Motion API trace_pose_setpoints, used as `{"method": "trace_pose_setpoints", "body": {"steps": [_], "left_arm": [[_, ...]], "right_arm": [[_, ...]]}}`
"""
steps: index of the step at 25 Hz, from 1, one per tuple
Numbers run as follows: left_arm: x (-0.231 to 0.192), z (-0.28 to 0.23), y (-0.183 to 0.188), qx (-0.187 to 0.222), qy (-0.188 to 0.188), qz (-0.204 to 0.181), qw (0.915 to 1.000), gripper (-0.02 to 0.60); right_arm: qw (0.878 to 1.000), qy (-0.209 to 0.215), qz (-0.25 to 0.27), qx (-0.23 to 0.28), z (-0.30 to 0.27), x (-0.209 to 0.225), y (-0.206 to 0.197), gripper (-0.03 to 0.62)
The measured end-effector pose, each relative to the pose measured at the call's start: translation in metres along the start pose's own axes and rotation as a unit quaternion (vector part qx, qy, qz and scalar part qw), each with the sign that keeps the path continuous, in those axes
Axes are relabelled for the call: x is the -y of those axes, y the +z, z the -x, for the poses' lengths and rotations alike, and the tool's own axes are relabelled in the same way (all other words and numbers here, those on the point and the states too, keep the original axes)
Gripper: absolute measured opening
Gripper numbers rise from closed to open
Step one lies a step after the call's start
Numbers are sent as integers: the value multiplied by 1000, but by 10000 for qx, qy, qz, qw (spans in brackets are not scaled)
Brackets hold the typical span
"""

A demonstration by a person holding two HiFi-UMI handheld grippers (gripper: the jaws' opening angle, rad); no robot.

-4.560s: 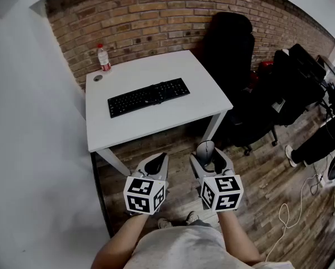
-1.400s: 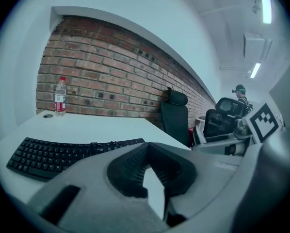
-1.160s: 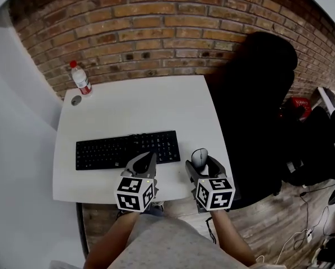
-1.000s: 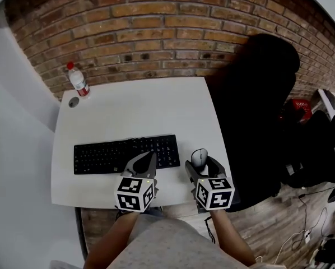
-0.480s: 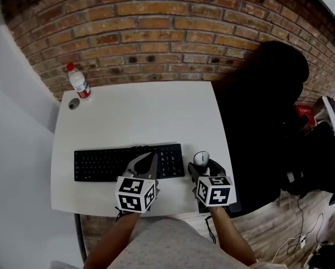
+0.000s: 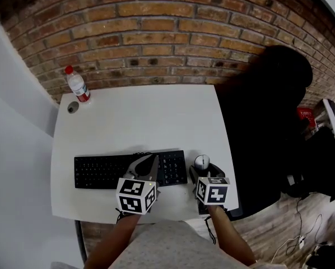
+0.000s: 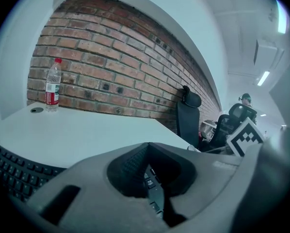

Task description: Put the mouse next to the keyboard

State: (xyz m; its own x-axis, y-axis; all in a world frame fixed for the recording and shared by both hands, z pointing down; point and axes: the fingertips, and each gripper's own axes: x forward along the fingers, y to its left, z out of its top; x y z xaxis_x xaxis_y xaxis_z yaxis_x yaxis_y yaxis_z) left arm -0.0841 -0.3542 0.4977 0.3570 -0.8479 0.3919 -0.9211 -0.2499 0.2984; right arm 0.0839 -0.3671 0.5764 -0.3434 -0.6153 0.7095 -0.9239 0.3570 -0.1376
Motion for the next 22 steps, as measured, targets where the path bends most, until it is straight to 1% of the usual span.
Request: {"method": "trace_pose_setpoints", "body": {"steps": [5,11,19,22], "left_arm": [[-5,-7,2,-35,-40,3,10000,-12],[-12,-11,4,-59,-26,22,10000,-12],[-18,-9,4,-51,7,57,10000,-12],[-17,-7,4,-41,5,68,10000,-12]], "right_arm": [[9998,-149,-13,-126,-6,3,3,305],[9993,-246,-44,-294,-12,2,-3,305],[9992,-330,29,-232,-18,2,-4,308],[9995,-249,-13,-199,-18,2,-2,310]]}}
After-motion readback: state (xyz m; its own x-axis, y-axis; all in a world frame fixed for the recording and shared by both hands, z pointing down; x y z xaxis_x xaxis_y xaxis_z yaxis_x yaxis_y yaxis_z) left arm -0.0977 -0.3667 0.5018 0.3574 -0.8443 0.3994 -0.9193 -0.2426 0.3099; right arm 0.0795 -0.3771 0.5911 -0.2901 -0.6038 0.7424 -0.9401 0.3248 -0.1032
